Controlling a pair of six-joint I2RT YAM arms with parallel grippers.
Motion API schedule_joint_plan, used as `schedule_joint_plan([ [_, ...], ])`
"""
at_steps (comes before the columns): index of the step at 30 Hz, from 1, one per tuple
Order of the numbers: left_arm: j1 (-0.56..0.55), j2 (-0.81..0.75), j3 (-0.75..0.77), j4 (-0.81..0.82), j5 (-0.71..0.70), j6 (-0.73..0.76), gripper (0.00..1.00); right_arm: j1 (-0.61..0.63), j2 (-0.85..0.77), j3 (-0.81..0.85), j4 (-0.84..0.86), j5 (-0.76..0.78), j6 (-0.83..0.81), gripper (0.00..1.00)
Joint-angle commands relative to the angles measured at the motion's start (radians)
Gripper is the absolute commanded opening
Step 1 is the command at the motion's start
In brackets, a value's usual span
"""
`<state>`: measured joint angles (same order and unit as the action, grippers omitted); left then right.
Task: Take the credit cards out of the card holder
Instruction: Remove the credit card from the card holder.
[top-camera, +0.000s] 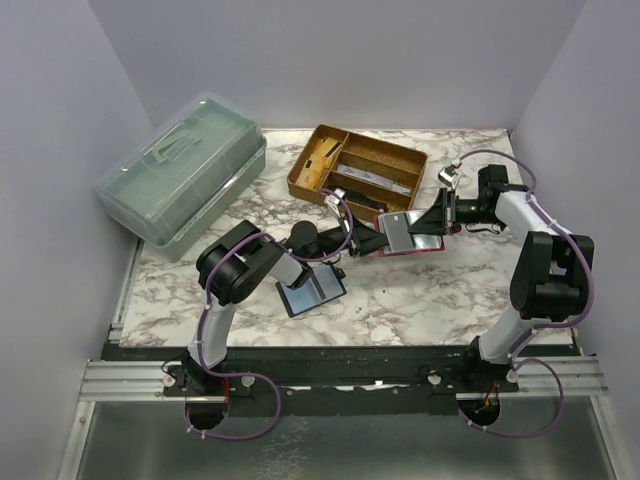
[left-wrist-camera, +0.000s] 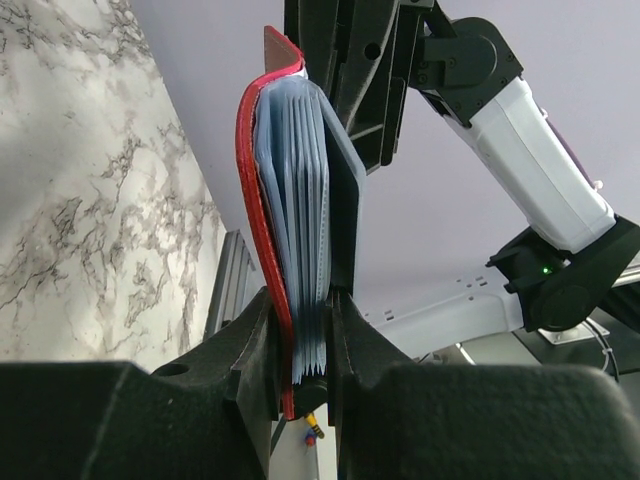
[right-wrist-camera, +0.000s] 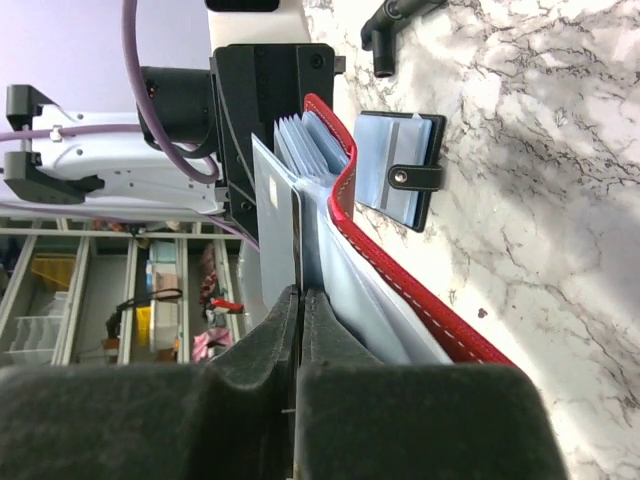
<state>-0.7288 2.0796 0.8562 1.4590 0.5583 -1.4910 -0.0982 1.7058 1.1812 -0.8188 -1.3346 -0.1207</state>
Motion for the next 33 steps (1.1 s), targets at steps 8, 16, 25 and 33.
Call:
schedule_joint_plan([
  [8,0.016,-0.039,-0.056,0.195,-0.029,-0.007,0.14,-0.038,-0.025,-0.047,0.085,-0.025,0.041,0.0],
  [16,0.025,-0.024,-0.118,0.195,-0.03,-0.001,0.14,-0.066,-0.01,-0.079,0.084,0.003,0.008,0.0],
  [25,0.043,-0.012,-0.174,0.195,-0.035,0.009,0.14,-0.102,0.0,-0.073,0.056,0.061,-0.03,0.0],
  [33,0.05,0.02,-0.221,0.195,-0.03,0.016,0.14,-0.135,-0.016,-0.081,0.017,0.059,-0.079,0.0],
])
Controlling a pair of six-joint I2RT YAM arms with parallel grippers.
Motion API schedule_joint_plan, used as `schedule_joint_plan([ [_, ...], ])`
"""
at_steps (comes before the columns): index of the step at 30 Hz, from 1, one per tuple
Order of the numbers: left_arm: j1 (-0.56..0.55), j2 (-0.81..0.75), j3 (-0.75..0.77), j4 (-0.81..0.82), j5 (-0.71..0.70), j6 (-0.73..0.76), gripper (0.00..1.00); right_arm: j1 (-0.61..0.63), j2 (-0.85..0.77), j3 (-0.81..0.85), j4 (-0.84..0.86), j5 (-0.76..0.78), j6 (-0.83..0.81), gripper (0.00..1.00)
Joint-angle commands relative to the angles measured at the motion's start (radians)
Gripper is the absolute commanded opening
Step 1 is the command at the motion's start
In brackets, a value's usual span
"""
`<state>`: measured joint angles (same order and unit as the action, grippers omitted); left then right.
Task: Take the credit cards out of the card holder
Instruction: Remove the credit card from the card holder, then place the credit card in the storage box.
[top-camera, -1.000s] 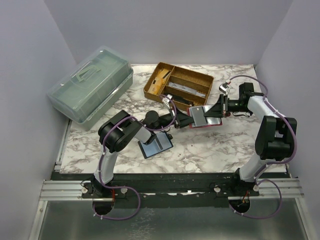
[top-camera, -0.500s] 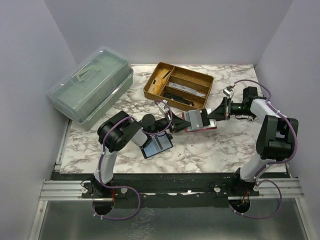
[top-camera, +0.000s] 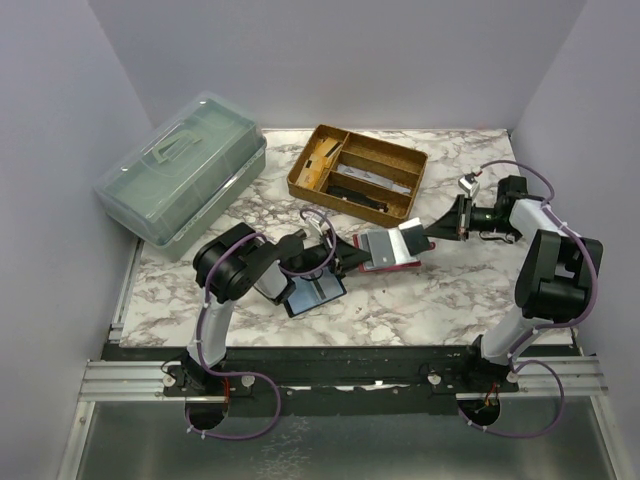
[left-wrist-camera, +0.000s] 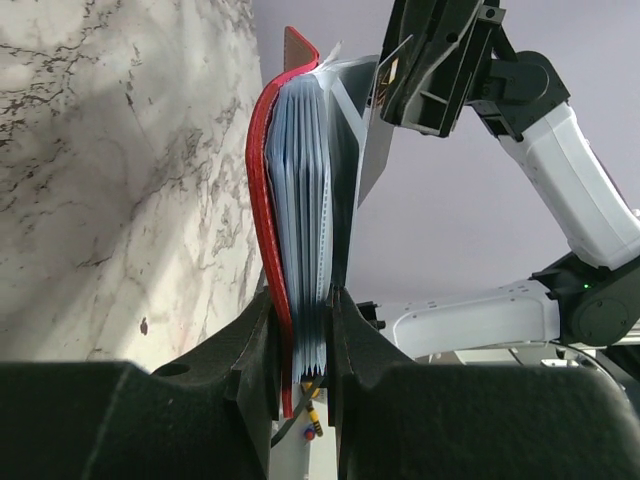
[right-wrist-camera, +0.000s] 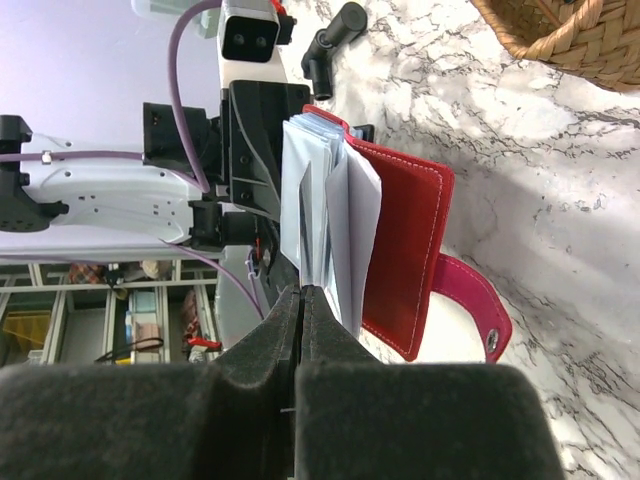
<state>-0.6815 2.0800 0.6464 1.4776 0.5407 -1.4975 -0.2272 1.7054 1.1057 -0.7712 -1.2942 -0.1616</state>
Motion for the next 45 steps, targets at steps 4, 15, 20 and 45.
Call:
schedule_joint_plan([
  [4,0.002,0.036,-0.024,0.178,-0.019,0.024,0.14,-0.009,-0.006,-0.003,-0.034,0.013,-0.046,0.0],
  [15,0.003,0.057,-0.077,0.176,-0.024,0.03,0.14,-0.004,0.106,0.179,-0.096,-0.022,-0.098,0.0],
  [20,0.003,0.063,-0.074,0.163,-0.021,0.031,0.14,0.015,0.235,0.354,-0.12,0.005,-0.118,0.0],
  [45,0.011,0.065,-0.072,0.139,0.015,0.032,0.14,0.279,0.779,1.157,-0.318,0.243,-0.346,0.0],
])
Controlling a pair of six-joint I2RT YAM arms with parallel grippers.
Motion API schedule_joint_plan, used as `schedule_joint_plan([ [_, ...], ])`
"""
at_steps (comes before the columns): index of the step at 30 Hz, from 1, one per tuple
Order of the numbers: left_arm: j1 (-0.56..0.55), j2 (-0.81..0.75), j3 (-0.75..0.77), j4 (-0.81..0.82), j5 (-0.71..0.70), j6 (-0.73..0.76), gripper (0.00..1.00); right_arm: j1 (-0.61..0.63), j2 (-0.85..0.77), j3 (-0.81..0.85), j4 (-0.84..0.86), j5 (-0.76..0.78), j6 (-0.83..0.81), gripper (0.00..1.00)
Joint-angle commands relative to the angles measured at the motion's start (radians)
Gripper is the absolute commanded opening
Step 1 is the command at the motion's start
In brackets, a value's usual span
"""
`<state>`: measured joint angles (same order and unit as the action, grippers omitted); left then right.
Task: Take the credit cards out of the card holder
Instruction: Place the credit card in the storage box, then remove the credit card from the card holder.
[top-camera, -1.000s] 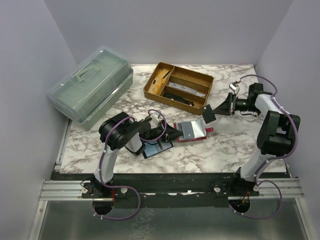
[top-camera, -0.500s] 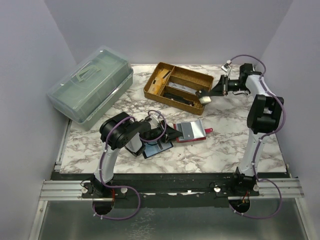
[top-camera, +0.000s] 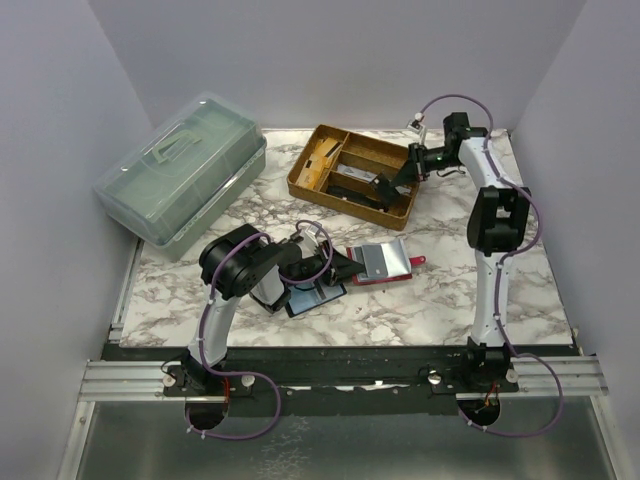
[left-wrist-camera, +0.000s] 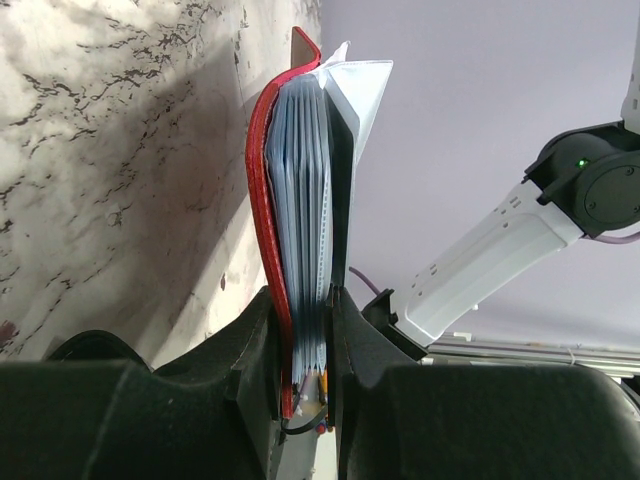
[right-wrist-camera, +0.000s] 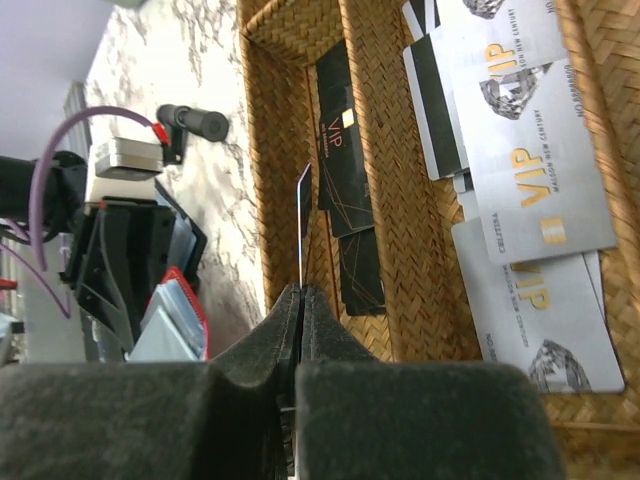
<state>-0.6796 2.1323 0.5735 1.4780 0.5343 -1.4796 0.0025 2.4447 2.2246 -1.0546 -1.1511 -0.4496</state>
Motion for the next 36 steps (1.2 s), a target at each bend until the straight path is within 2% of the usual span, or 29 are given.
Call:
schedule_joint_plan([
  [1,0.008,0.013,0.003,0.139,0.024,0.013,0.14,0.059,0.046,0.045,-0.029,0.118,-0.062,0.0],
  [7,0.009,0.017,0.005,0.136,0.035,0.013,0.14,0.102,0.114,0.15,-0.081,0.19,-0.13,0.0],
  [15,0.009,0.026,0.019,0.128,0.05,0.017,0.14,0.158,0.122,0.154,-0.06,0.346,-0.147,0.02],
  [16,0.009,0.026,0.02,0.127,0.051,0.017,0.14,0.161,0.114,0.151,-0.048,0.364,-0.14,0.05],
  [20,0.011,0.02,0.024,0.116,0.052,0.022,0.14,0.173,0.053,0.109,0.027,0.437,-0.117,0.26],
  [25,0.01,0.002,0.033,0.08,0.055,0.04,0.14,0.173,-0.028,0.105,0.072,0.481,-0.066,0.32],
  [31,0.008,-0.016,0.03,0.051,0.056,0.055,0.14,0.174,-0.178,0.006,0.078,0.39,-0.031,0.37],
  [36,0.007,-0.048,0.017,0.019,0.053,0.08,0.14,0.174,-0.353,-0.178,0.067,0.191,-0.036,0.38],
])
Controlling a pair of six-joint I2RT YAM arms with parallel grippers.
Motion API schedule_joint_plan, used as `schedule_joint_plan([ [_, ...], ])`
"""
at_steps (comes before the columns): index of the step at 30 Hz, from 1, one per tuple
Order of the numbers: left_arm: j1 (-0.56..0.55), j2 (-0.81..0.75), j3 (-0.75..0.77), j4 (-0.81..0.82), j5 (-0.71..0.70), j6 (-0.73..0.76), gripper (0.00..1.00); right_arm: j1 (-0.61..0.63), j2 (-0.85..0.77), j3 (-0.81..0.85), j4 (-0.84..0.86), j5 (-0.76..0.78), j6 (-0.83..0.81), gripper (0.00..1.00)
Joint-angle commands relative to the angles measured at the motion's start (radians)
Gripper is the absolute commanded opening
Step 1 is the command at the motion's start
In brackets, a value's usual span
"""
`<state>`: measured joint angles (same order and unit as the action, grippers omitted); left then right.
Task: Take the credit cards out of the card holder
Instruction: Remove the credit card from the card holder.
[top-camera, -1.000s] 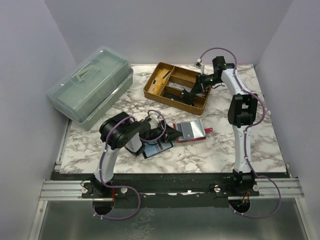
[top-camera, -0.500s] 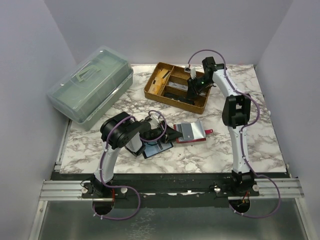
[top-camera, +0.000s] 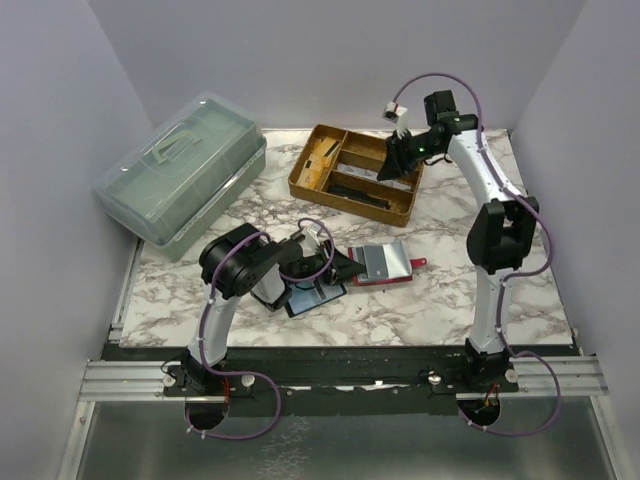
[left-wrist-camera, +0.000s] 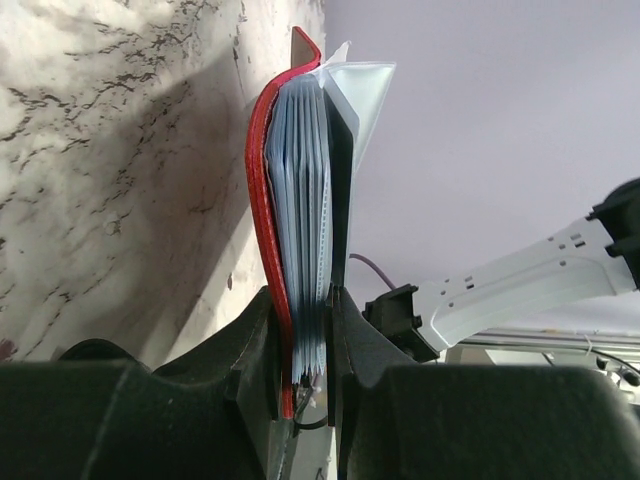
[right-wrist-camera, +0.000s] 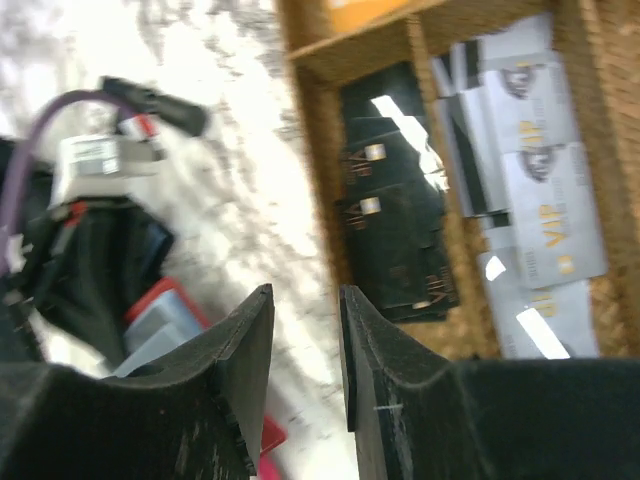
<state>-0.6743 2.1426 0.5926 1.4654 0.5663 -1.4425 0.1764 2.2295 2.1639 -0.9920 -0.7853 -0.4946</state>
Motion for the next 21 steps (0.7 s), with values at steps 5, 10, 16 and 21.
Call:
schedule_joint_plan([
  [5,-0.002,-0.123,-0.013,-0.054,0.025,0.092,0.14,0.0,-0.428,-0.429,0.1,-0.368,-0.004,0.4],
  [10,-0.007,-0.163,-0.007,-0.137,0.024,0.132,0.14,-0.001,-0.672,-0.719,0.227,-0.465,0.032,0.42],
  [16,-0.031,-0.173,0.009,-0.187,0.009,0.158,0.14,0.0,-0.839,-0.978,0.261,-0.514,0.008,0.43],
  [21,-0.061,-0.17,0.018,-0.24,-0.022,0.18,0.14,-0.001,-0.952,-1.143,0.349,-0.481,0.032,0.46],
])
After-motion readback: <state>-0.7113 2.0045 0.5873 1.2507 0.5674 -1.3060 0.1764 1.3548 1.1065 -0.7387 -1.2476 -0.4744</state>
